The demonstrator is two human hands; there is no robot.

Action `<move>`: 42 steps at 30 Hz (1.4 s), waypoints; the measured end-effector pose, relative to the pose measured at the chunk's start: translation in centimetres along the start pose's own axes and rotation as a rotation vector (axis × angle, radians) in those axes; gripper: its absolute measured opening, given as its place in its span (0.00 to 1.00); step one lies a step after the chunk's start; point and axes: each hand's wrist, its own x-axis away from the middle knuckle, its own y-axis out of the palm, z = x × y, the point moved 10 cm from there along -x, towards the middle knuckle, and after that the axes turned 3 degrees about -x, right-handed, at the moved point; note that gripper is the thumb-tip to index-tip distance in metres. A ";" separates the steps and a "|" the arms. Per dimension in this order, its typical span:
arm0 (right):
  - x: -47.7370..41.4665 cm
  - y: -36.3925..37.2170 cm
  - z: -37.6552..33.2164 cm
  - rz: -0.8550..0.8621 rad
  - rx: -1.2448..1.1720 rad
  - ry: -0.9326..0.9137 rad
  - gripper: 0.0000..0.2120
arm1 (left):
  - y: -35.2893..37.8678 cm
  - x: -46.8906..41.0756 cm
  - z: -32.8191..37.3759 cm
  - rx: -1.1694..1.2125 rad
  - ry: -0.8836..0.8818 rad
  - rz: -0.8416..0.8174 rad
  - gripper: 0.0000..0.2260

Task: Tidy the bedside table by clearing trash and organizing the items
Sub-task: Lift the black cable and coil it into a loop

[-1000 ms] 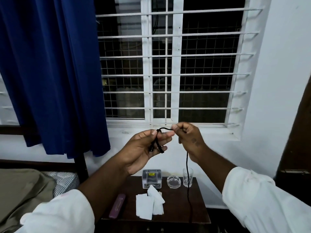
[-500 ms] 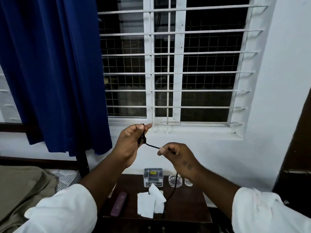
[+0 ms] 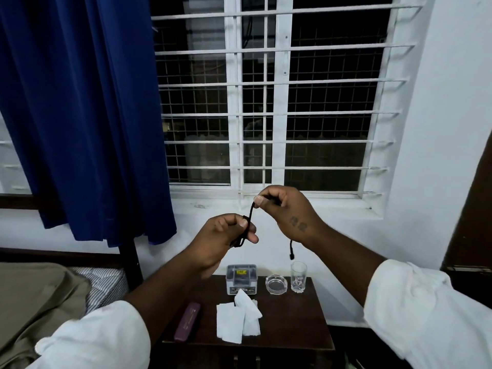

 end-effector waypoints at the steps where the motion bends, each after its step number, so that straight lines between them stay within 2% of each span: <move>1: -0.2 -0.1 0.4 0.015 -0.011 0.007 0.09 | 0.2 0.1 0.2 0.024 -0.003 -0.009 0.12; 6: -0.1 -0.2 3.8 0.116 -0.211 0.134 0.12 | 0.9 0.4 1.0 0.187 -0.025 -0.029 0.10; 14: 3.3 4.4 10.3 0.140 -0.528 0.434 0.12 | 1.7 0.6 1.1 0.436 -0.035 -0.098 0.15; 18: 5.3 6.1 11.9 0.071 -0.515 0.497 0.13 | 1.0 0.2 1.3 0.526 -0.026 -0.092 0.16; 22: 6.5 7.3 11.3 -0.026 -0.367 0.450 0.13 | 0.2 -0.5 1.1 0.540 0.000 -0.034 0.11; 26: 6.8 7.2 8.6 -0.090 -0.185 0.314 0.12 | -2.1 -1.0 -0.1 0.384 0.015 0.106 0.18; 28: 6.9 6.6 7.7 -0.109 -0.087 0.278 0.12 | -2.6 -0.8 -0.6 0.303 0.001 0.128 0.15; 30: 6.8 6.0 6.9 -0.143 0.002 0.248 0.12 | -2.3 -0.7 -1.1 0.236 -0.024 0.119 0.11; 38: 3.8 3.9 2.7 -0.189 0.232 0.081 0.08 | 0.0 -0.6 -1.6 -0.017 -0.027 0.015 0.10; 42: 2.4 3.2 1.2 -0.256 0.089 0.064 0.04 | 1.1 -0.2 -1.8 -0.106 -0.034 -0.057 0.11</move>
